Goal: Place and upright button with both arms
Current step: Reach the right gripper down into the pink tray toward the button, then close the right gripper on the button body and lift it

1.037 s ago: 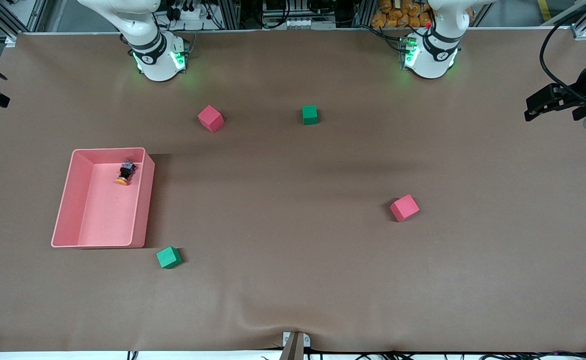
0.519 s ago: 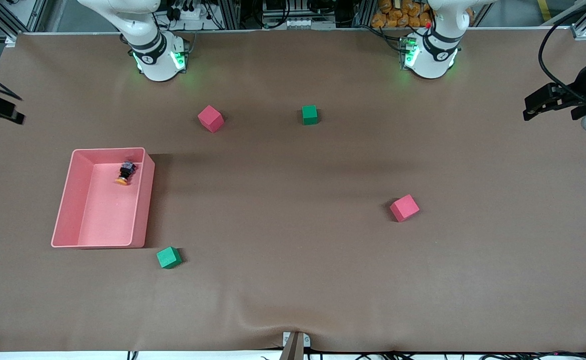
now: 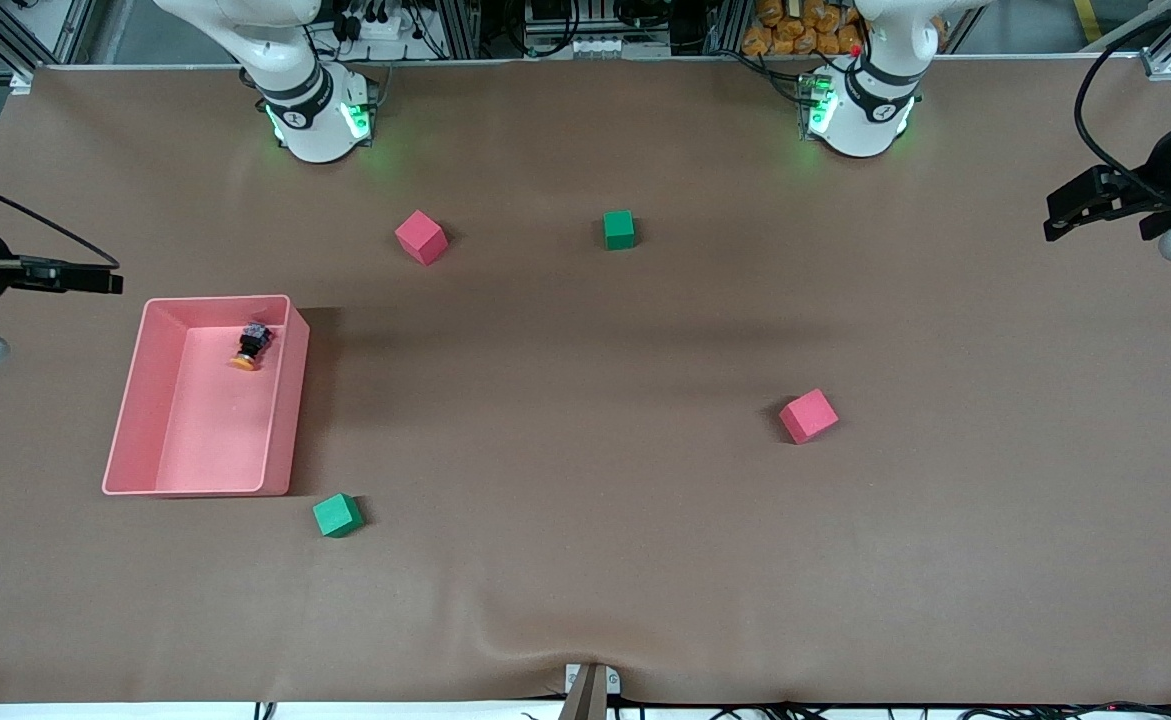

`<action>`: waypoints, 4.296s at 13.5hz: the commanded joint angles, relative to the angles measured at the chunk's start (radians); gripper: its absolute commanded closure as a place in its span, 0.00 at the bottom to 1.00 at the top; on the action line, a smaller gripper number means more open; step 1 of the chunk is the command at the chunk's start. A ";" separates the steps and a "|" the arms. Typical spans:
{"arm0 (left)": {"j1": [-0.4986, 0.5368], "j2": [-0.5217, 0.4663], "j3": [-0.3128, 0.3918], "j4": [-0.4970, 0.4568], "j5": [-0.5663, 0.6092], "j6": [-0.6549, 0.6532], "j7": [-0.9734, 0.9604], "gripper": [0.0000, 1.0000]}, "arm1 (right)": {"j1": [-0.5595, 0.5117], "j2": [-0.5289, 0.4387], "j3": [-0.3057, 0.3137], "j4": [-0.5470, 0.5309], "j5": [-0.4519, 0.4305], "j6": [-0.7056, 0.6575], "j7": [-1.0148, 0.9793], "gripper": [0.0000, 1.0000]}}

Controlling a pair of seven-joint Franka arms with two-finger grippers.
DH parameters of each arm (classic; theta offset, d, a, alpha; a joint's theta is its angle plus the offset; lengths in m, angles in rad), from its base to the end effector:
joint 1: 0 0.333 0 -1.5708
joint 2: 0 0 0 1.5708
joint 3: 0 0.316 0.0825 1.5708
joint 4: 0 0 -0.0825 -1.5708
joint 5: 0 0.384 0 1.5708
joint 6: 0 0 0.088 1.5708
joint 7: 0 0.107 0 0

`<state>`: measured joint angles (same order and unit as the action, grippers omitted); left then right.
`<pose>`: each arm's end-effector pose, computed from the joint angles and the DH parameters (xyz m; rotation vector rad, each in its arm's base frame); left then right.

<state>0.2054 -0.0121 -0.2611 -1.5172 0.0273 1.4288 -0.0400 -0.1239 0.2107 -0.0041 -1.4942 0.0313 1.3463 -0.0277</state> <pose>0.5354 -0.0276 0.6439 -3.1054 0.0198 0.1168 0.5790 -0.0704 0.5242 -3.0313 0.1501 0.5448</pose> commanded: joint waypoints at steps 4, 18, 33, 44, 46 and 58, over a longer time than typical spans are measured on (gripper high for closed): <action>-0.020 -0.014 0.002 -0.003 -0.004 -0.010 -0.011 0.00 | -0.016 -0.020 0.003 -0.253 -0.004 0.262 -0.029 0.00; -0.238 -0.017 0.218 -0.021 -0.004 -0.011 -0.011 0.00 | -0.016 -0.053 0.003 -0.831 -0.005 0.996 -0.046 0.00; -0.238 -0.006 0.215 -0.026 -0.003 -0.008 -0.011 0.00 | 0.014 0.012 0.003 -0.884 -0.007 1.192 -0.089 0.00; -0.236 -0.008 0.215 -0.028 -0.003 -0.010 -0.011 0.00 | -0.033 0.128 0.004 -0.882 0.007 1.265 0.037 0.14; -0.236 -0.008 0.215 -0.028 -0.003 -0.010 -0.011 0.00 | -0.028 0.116 0.004 -0.880 0.007 1.242 0.054 0.69; -0.239 -0.005 0.215 -0.031 -0.004 -0.008 -0.011 0.00 | 0.025 -0.024 0.027 -0.594 0.004 0.810 -0.218 1.00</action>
<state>-0.0277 -0.0120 -0.0483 -1.5468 0.0273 1.4278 -0.0405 -0.1457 0.1976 0.0048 -2.2132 0.0327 2.2848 -0.2185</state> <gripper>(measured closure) 0.000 0.656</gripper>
